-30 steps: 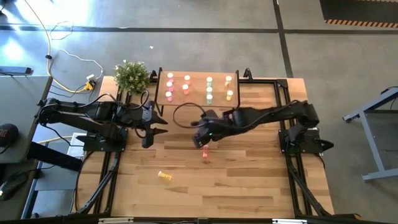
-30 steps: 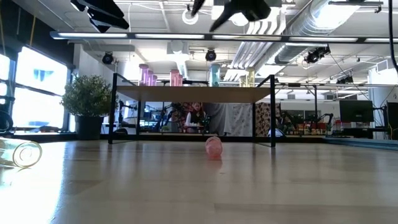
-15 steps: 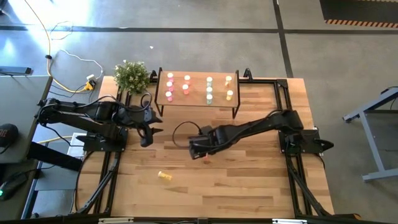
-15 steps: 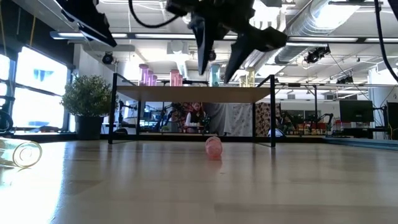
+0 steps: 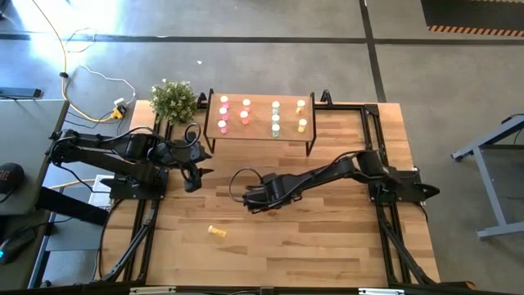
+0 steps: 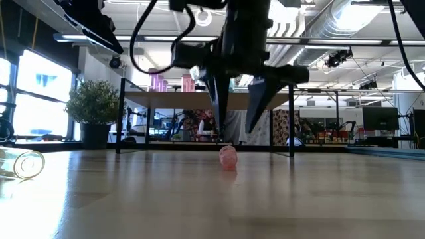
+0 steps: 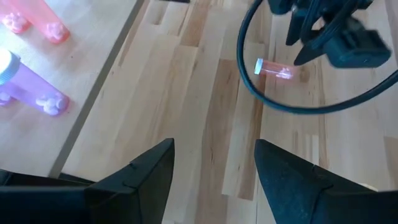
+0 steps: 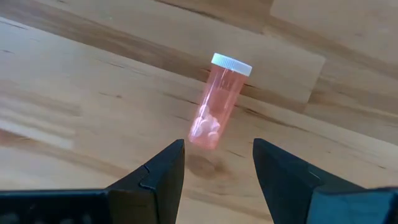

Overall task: Pick and place medicine bottles onto shelf by color
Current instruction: Put the orange pill bottle on the shelf aligned with the other orange pill bottles

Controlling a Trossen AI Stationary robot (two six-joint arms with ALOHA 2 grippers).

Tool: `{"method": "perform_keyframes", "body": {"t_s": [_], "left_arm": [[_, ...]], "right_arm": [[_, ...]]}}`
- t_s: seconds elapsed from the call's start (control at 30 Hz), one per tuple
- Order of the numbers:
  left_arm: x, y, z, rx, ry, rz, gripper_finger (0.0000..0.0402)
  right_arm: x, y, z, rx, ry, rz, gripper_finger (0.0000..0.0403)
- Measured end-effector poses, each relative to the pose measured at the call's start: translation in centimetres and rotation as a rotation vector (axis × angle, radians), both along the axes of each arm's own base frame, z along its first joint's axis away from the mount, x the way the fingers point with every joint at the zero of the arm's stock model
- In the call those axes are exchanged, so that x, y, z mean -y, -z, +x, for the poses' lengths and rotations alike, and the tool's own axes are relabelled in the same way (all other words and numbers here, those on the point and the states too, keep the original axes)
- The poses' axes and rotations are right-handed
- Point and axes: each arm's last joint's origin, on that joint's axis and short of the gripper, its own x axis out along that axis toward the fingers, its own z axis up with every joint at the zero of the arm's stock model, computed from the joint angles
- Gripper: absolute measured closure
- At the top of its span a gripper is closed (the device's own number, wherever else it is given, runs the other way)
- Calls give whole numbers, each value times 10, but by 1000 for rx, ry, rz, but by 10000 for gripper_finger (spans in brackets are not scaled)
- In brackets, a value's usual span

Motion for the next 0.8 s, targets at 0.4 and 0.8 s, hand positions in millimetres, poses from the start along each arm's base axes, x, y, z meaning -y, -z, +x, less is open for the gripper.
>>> {"method": "perform_keyframes", "body": {"t_s": [0.4, 0.8], "left_arm": [[0, 0, 0, -6, 11, 10, 188], [0, 0, -1, -12, 14, 12, 188]], "right_arm": [[6, 35, 9, -64, 11, 1, 221], [7, 46, 14, -68, -21, 36, 284]]}}
